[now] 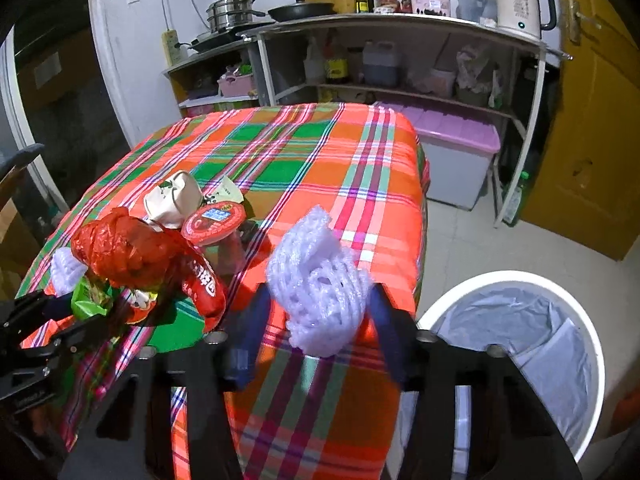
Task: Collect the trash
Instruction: 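Grasp the green snack wrapper with the left tool while the right tool grasps the white foam net, then carry both items over the bin and open both tools to drop them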
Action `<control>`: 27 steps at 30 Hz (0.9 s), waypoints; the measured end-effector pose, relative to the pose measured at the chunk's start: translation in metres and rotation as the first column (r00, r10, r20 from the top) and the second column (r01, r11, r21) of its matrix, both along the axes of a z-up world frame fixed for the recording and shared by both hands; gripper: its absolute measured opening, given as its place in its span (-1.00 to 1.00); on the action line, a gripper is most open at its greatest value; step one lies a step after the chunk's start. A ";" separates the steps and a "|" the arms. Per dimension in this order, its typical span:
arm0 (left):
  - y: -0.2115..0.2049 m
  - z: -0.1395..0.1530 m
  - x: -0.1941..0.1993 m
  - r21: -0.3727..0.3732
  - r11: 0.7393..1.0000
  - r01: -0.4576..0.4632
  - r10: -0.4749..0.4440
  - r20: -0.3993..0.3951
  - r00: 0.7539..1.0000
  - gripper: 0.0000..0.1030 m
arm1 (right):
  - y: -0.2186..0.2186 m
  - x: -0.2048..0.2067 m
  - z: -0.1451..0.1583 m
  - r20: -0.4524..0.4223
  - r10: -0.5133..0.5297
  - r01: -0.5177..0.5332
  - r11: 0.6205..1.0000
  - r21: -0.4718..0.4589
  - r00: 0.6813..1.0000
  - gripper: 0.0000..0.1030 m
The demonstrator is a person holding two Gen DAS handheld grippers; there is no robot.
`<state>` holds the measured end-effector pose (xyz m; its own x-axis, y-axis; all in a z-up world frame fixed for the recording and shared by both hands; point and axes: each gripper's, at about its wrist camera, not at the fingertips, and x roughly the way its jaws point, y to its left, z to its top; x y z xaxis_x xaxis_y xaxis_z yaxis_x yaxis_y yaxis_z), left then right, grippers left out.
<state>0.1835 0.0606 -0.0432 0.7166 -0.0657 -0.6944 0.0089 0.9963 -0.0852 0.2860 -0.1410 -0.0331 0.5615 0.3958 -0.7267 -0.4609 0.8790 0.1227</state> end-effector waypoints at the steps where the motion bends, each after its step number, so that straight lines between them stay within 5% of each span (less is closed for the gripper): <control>1: 0.000 0.000 0.000 0.003 1.000 0.001 -0.001 -0.002 1.000 -0.25 | 0.000 -0.001 0.000 -0.002 0.000 0.000 1.000 0.004 1.000 -0.13; 8: -0.001 0.003 -0.006 0.009 1.000 -0.008 0.008 0.007 1.000 -0.41 | -0.004 -0.004 0.002 0.000 -0.009 0.009 1.000 0.011 1.000 -0.36; 27: -0.034 0.042 -0.040 -0.016 0.999 0.045 -0.043 0.102 0.994 -0.44 | -0.055 -0.067 0.032 0.034 -0.079 0.075 0.992 0.098 0.996 -0.38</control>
<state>0.1434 0.0266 -0.0015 0.7796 -0.1104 -0.6165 0.0619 0.9931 -0.0995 0.2189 -0.1957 -0.0013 0.6190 0.4178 -0.6651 -0.3983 0.8968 0.1926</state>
